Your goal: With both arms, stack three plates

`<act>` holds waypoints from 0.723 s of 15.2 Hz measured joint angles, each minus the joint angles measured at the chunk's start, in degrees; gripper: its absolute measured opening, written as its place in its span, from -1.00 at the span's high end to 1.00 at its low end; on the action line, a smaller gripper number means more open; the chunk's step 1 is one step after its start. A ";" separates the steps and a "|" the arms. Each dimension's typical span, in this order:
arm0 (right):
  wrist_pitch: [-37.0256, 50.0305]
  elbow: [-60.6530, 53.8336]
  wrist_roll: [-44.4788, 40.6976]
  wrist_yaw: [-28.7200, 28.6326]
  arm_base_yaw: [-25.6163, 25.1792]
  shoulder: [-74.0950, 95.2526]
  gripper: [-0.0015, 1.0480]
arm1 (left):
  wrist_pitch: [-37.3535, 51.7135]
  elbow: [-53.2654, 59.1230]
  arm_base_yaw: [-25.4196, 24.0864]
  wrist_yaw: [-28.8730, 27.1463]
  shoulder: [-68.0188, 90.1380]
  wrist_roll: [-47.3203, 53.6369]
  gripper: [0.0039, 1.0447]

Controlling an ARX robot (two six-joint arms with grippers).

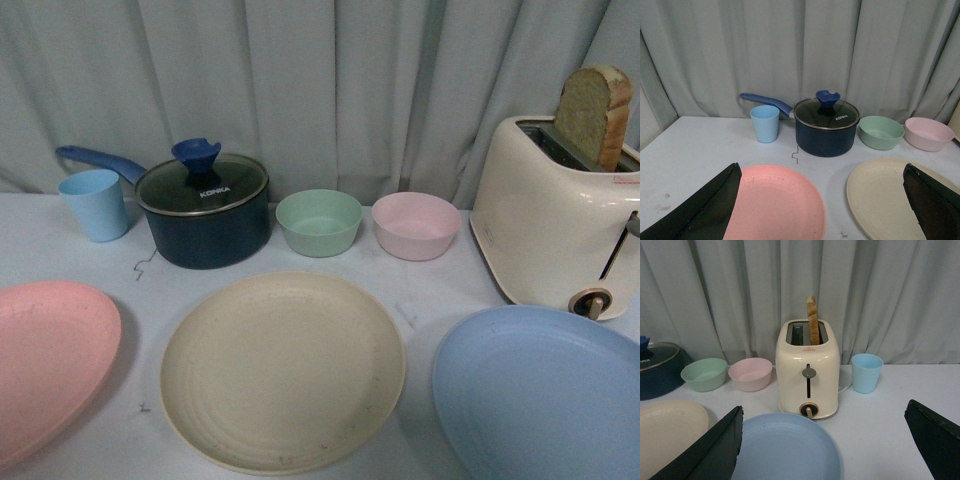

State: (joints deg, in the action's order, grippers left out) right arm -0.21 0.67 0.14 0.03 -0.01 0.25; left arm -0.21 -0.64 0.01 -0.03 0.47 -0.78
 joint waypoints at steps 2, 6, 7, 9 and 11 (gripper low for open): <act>0.00 0.00 0.00 0.00 0.00 0.00 -0.87 | 0.00 0.00 0.00 0.00 0.00 0.00 -0.88; 0.02 0.00 0.00 0.00 0.00 0.00 -0.87 | 0.00 0.00 0.00 0.00 0.00 0.00 -0.88; 0.00 0.00 0.00 0.00 0.00 0.00 -0.87 | 0.00 0.00 0.00 0.00 0.00 0.00 -0.88; 0.00 0.00 -0.02 0.00 0.00 0.00 -0.87 | 0.00 0.00 0.00 0.00 0.00 0.00 -0.88; 0.00 0.00 0.00 0.00 0.00 0.00 -0.87 | 0.00 0.00 0.00 0.00 0.00 0.00 -0.88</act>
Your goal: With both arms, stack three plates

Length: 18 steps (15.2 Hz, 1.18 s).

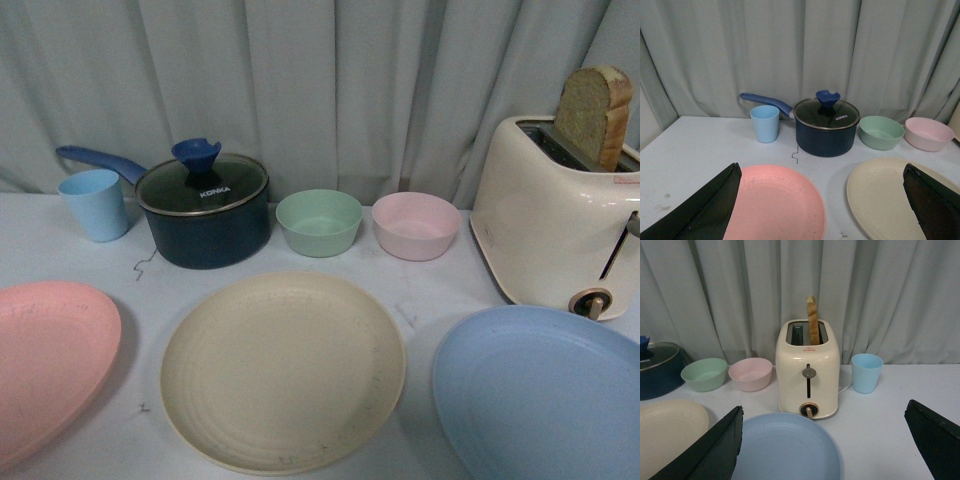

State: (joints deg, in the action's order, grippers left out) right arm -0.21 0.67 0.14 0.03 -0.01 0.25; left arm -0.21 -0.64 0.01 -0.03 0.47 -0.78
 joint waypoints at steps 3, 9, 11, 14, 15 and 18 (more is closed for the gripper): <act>0.02 0.00 0.00 0.00 0.00 0.00 -0.87 | 0.00 0.00 0.00 0.00 0.00 0.00 -0.88; 0.02 0.00 0.00 0.00 0.00 0.00 -0.87 | 0.00 0.00 0.00 0.00 0.00 0.00 -0.88; 0.00 0.00 0.00 0.00 0.00 0.00 -0.87 | 0.00 0.00 0.00 0.00 0.00 0.00 -0.88; 0.00 0.00 0.00 0.00 0.00 0.00 -0.87 | 0.00 0.00 0.00 0.00 0.00 0.00 -0.88; 0.00 0.00 0.00 0.00 0.00 0.00 -0.87 | 0.00 0.00 0.00 0.00 0.00 0.00 -0.88; 0.02 0.00 -0.02 0.00 0.00 0.00 -0.87 | 0.00 0.00 0.00 0.00 0.00 0.00 -0.88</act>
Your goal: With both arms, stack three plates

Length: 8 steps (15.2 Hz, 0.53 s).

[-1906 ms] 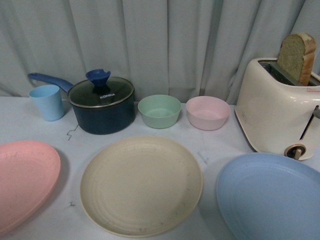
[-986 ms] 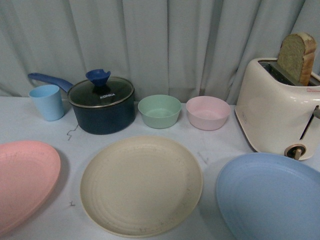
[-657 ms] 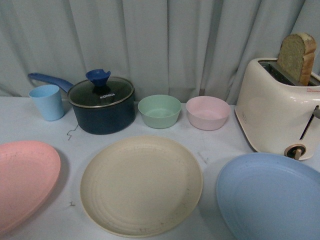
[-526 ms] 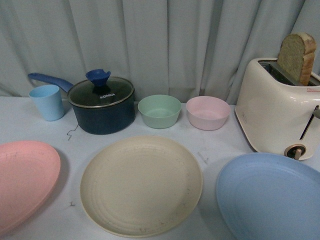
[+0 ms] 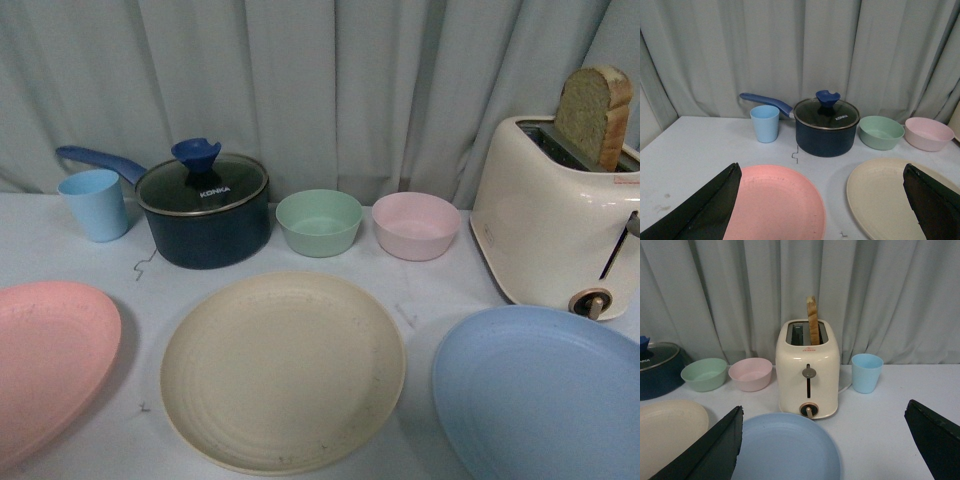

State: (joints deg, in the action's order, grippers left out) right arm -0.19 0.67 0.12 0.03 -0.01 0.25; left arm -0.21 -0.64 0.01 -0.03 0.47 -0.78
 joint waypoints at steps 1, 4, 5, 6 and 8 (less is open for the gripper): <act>-0.02 0.00 0.00 0.00 0.00 0.00 -0.87 | 0.00 0.00 0.00 0.00 0.00 0.00 -0.88; -0.02 0.00 0.00 0.00 0.00 0.00 -0.87 | 0.00 0.00 0.00 0.00 0.00 0.00 -0.88; 0.00 0.00 0.02 0.00 0.00 0.00 -0.87 | 0.00 0.00 0.00 0.00 0.00 0.00 -0.88; -0.02 0.00 0.00 0.00 0.00 0.00 -0.87 | 0.00 0.00 0.00 0.00 0.00 0.00 -0.88; 0.00 0.00 0.02 0.00 0.00 0.00 -0.87 | 0.00 0.00 0.00 0.00 0.00 0.00 -0.88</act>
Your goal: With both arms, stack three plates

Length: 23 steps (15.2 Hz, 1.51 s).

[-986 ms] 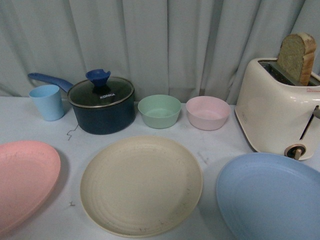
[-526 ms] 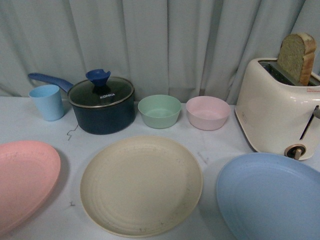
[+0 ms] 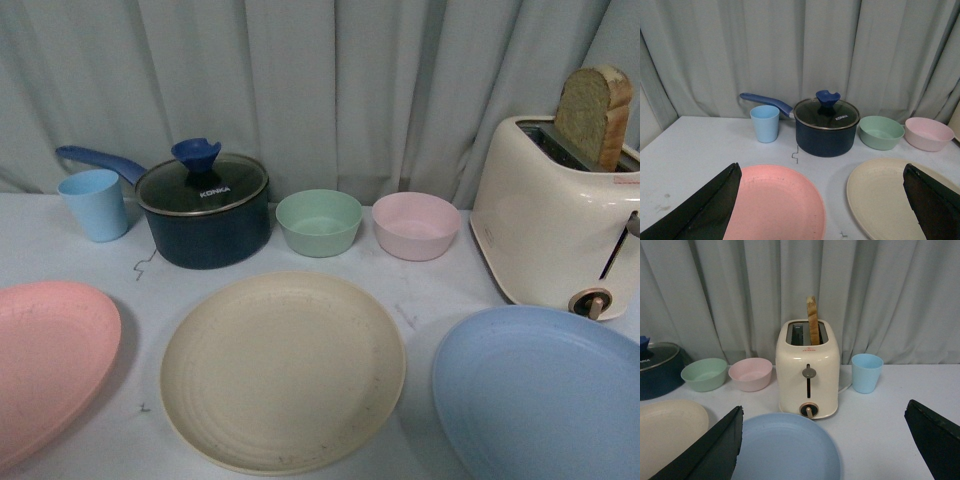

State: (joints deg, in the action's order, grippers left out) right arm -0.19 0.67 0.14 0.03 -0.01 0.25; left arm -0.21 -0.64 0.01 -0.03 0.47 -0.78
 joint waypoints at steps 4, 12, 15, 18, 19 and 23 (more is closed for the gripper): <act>0.00 0.00 -0.02 0.00 0.00 0.00 -0.87 | 0.00 0.00 0.00 0.00 0.00 0.00 -0.88; 0.00 0.00 0.00 0.00 0.00 0.00 -0.87 | 0.00 0.00 0.00 0.00 0.00 0.00 -0.88; -0.02 0.00 0.00 0.00 0.00 0.00 -0.87 | 0.00 0.00 0.00 0.00 0.00 0.00 -0.88; 0.00 0.00 -0.02 0.00 0.00 0.00 -0.87 | 0.00 0.00 0.00 0.00 0.00 0.00 -0.88; 0.00 0.00 0.00 0.00 0.00 0.00 -0.87 | -0.02 0.00 0.00 0.00 0.00 0.00 -0.88; -0.02 0.00 0.00 0.00 0.00 0.00 -0.87 | 0.00 0.00 0.00 0.00 0.00 0.00 -0.88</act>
State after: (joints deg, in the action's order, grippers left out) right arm -0.21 0.67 0.14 0.03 -0.01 0.25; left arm -0.21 -0.64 0.01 -0.03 0.47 -0.78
